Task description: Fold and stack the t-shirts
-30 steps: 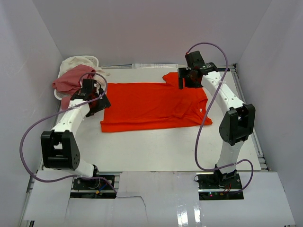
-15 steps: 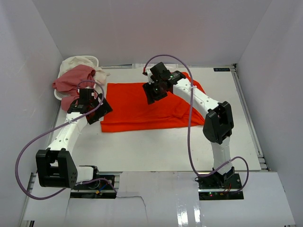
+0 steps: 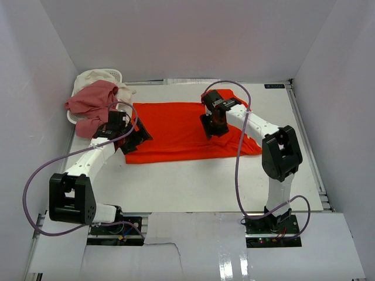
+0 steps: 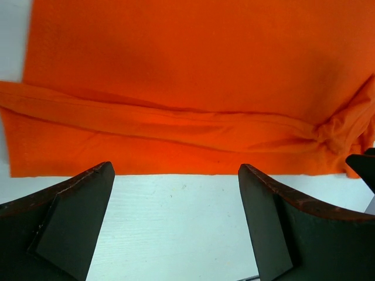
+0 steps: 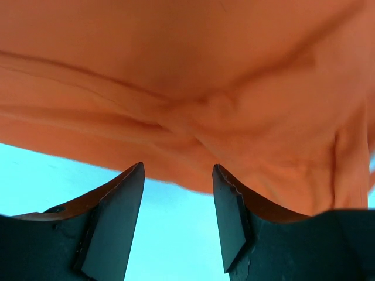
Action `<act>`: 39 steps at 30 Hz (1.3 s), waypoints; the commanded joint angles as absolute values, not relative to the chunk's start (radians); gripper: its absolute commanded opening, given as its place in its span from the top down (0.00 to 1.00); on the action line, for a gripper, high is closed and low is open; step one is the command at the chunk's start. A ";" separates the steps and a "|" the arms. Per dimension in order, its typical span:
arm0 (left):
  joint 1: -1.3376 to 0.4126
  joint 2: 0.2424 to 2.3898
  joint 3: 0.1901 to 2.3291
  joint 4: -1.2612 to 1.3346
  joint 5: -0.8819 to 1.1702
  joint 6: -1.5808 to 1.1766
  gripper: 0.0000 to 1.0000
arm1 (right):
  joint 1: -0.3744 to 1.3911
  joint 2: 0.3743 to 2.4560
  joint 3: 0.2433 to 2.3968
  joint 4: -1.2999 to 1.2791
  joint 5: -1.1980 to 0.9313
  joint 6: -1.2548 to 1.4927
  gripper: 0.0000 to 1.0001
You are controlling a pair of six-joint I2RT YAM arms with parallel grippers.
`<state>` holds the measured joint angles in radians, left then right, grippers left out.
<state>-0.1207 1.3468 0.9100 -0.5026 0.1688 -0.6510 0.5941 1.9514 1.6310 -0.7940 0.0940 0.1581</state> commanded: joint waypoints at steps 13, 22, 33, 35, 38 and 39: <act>-0.158 1.333 0.988 -0.525 0.091 -0.598 0.02 | 0.551 1.759 1.328 -0.707 0.270 0.281 0.45; -0.156 1.328 0.988 -0.535 0.063 -0.588 0.02 | 0.509 1.821 1.348 -0.638 0.198 0.242 0.50; -0.156 1.348 0.997 -0.538 0.043 -0.581 0.02 | 0.502 1.861 1.378 -0.620 0.124 0.253 0.51; -0.158 1.350 0.997 -0.538 0.041 -0.581 0.02 | 0.502 1.864 1.379 -0.614 0.123 0.253 0.53; -0.158 1.350 0.996 -0.538 0.038 -0.578 0.02 | 0.500 1.873 1.387 -0.606 0.117 0.250 0.63; -0.158 1.350 0.994 -0.538 0.035 -0.577 0.02 | 0.500 1.879 1.388 -0.606 0.117 0.247 0.70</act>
<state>-0.1589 1.3663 0.9630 -0.5304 0.0559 -0.5900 0.5049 1.8675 1.3457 -0.6395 0.1310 0.2485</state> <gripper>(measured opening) 0.979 0.336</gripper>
